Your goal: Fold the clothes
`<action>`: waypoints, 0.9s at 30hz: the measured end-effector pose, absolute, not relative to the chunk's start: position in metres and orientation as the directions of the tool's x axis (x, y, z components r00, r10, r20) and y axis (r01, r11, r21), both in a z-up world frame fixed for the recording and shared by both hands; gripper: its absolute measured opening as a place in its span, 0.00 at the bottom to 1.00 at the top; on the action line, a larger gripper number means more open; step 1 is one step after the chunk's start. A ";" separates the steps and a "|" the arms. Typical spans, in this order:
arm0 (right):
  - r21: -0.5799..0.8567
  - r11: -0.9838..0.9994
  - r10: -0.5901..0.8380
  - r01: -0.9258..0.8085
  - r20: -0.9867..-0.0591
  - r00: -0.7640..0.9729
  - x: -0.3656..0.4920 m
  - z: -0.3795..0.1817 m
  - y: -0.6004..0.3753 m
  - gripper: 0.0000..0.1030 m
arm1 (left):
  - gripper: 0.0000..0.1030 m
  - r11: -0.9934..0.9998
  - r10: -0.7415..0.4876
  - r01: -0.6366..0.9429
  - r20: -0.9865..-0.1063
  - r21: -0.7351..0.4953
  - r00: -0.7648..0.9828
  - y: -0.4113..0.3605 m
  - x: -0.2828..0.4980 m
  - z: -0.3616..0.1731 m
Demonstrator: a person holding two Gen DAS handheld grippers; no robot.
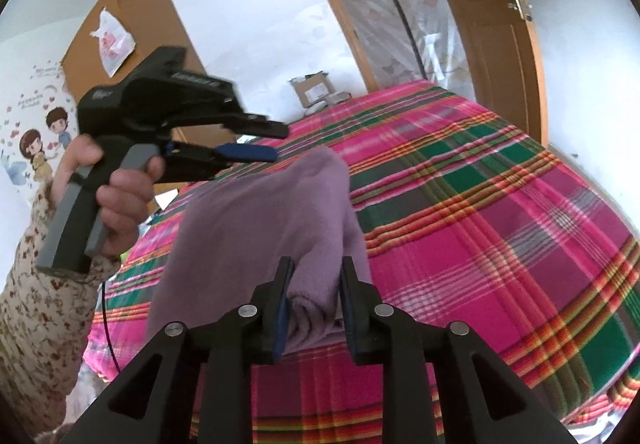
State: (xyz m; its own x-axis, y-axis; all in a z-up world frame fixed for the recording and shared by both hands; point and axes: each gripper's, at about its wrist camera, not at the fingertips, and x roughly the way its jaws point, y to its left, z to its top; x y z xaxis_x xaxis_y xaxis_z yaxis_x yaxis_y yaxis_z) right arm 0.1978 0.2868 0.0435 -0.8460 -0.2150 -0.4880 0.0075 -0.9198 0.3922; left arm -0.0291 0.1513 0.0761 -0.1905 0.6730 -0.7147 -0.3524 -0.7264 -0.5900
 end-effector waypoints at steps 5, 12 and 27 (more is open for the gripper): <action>0.390 -0.921 -0.202 -0.009 -0.497 -0.844 0.196 0.041 0.290 0.22 | 0.25 -0.734 0.672 -0.321 -0.709 -0.599 -0.213 0.127 -0.028 0.072; 0.357 -0.933 -0.159 -0.049 -0.529 -0.834 0.193 0.034 0.295 0.22 | 0.25 -0.740 0.672 -0.284 -0.691 -0.610 -0.265 0.094 -0.024 0.071; 0.192 -0.981 -0.129 0.040 -0.478 -0.869 0.172 0.063 0.297 0.22 | 0.25 -0.741 0.671 -0.298 -0.646 -0.601 -0.364 0.038 0.029 0.070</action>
State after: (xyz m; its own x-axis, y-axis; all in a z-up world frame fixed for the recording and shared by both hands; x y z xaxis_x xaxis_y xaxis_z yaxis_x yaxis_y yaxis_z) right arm 0.1722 0.2974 0.0630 -0.8686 -0.1292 -0.4784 0.0403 -0.9806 0.1917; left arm 0.0287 0.0375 0.0699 -0.3642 0.6706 -0.6463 -0.2978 -0.7413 -0.6014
